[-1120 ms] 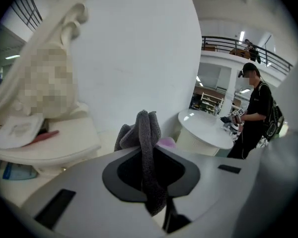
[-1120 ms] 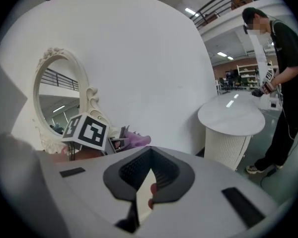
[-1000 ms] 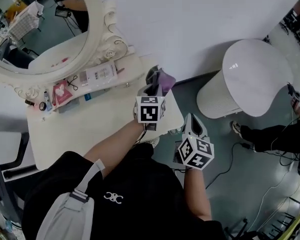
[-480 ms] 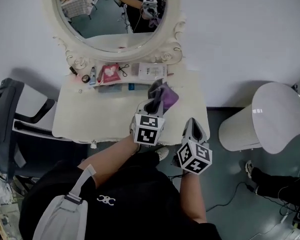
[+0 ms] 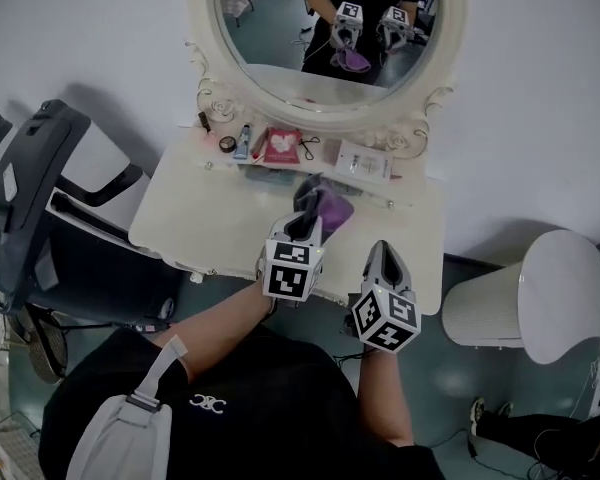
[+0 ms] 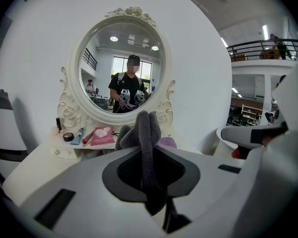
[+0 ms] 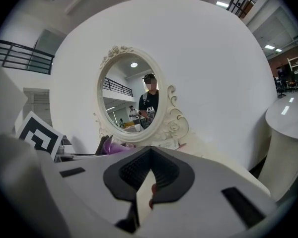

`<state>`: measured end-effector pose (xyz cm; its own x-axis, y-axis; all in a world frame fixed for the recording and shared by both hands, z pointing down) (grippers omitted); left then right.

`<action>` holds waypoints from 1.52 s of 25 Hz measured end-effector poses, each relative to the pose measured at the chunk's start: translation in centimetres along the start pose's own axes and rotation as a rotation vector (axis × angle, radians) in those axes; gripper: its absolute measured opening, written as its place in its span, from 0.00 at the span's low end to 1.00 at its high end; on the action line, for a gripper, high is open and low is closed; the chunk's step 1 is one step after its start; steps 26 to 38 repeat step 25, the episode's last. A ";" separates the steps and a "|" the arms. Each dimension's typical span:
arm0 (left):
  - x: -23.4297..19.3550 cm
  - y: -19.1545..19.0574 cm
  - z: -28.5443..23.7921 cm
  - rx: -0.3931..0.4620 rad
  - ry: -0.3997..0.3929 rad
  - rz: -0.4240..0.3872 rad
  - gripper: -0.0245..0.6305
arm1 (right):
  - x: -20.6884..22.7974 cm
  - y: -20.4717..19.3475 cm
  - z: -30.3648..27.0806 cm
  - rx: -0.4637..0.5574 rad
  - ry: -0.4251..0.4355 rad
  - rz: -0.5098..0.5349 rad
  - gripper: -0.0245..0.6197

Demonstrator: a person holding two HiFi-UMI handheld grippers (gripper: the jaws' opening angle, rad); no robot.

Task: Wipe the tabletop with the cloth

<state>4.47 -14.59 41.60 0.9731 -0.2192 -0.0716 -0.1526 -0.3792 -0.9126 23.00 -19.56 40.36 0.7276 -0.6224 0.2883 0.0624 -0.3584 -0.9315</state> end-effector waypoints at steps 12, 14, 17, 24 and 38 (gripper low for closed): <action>-11.4 -1.3 3.0 -0.070 0.053 0.078 0.11 | -10.5 -2.1 -5.6 -0.080 0.134 -0.029 0.04; -12.8 -1.5 3.3 -0.079 0.056 0.098 0.11 | -12.0 -2.6 -6.1 -0.097 0.154 -0.038 0.04; -14.7 -1.5 3.9 -0.090 0.063 0.140 0.11 | -13.7 -2.9 -6.7 -0.107 0.169 -0.023 0.04; -16.4 -2.2 4.9 -0.098 0.055 0.149 0.11 | -16.0 -3.4 -7.2 -0.120 0.169 -0.008 0.04; -16.5 -2.4 5.1 -0.102 0.052 0.146 0.11 | -16.3 -3.6 -7.1 -0.122 0.167 -0.009 0.04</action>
Point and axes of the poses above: the fingertips, and each gripper's own axes: z backward along the fingers, x to its right, y out of its top, the point moved 8 cm from there along z, backward along the fingers, and after that the axes turned 1 degree about y, right-handed, at the moved point
